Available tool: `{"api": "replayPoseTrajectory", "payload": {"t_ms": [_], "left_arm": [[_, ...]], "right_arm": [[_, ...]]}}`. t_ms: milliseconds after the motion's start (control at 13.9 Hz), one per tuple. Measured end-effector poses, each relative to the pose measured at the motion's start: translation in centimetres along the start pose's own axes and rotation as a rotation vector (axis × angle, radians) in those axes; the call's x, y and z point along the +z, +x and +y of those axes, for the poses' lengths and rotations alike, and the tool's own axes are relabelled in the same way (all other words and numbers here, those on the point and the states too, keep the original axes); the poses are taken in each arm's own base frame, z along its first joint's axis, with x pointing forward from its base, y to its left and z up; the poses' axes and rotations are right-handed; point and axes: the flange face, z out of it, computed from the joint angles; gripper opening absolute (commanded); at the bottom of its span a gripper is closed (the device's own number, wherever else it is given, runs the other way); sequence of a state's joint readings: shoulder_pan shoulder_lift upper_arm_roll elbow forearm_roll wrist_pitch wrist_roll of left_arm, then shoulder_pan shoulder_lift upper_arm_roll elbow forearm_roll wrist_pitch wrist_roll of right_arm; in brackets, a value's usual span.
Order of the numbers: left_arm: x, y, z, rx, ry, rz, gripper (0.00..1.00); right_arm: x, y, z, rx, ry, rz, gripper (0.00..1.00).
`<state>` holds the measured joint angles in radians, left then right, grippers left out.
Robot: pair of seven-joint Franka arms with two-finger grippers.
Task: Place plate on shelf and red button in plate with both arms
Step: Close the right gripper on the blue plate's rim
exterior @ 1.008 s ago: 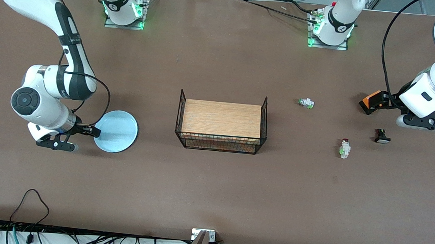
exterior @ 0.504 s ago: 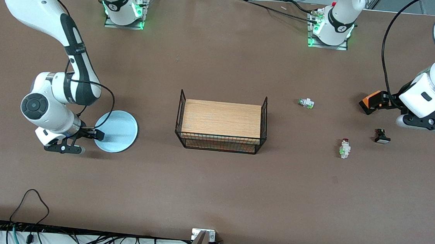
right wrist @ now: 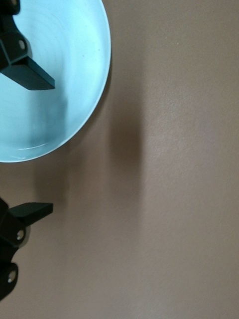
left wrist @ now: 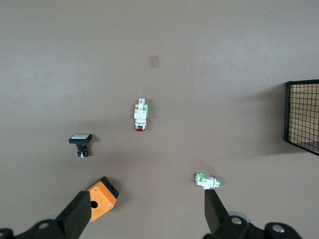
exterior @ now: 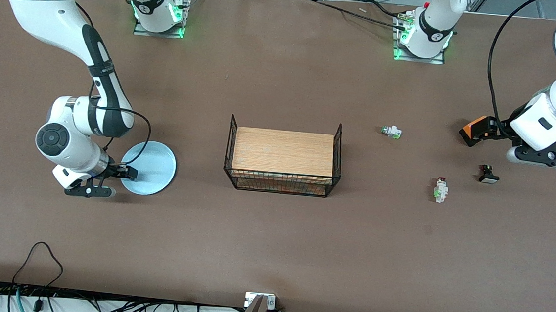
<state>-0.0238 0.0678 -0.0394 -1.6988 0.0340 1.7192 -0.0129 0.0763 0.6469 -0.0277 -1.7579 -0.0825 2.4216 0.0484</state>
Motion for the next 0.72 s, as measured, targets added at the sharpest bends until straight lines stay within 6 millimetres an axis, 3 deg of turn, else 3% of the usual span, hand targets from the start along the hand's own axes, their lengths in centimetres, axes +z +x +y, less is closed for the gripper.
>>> {"api": "replayPoseTrajectory", "payload": {"t_ms": [288, 432, 720], "left_arm": [[0.0, 0.0, 0.0, 0.0, 0.0, 0.0, 1.0], [0.0, 0.0, 0.0, 0.0, 0.0, 0.0, 1.0], [0.0, 0.0, 0.0, 0.0, 0.0, 0.0, 1.0]], "right_arm": [[1.6, -0.1, -0.4, -0.032, 0.003, 0.023, 0.99], [1.8, -0.2, -0.5, -0.038, 0.003, 0.025, 0.93], [1.8, -0.2, -1.0, -0.051, 0.004, 0.024, 0.92]]}}
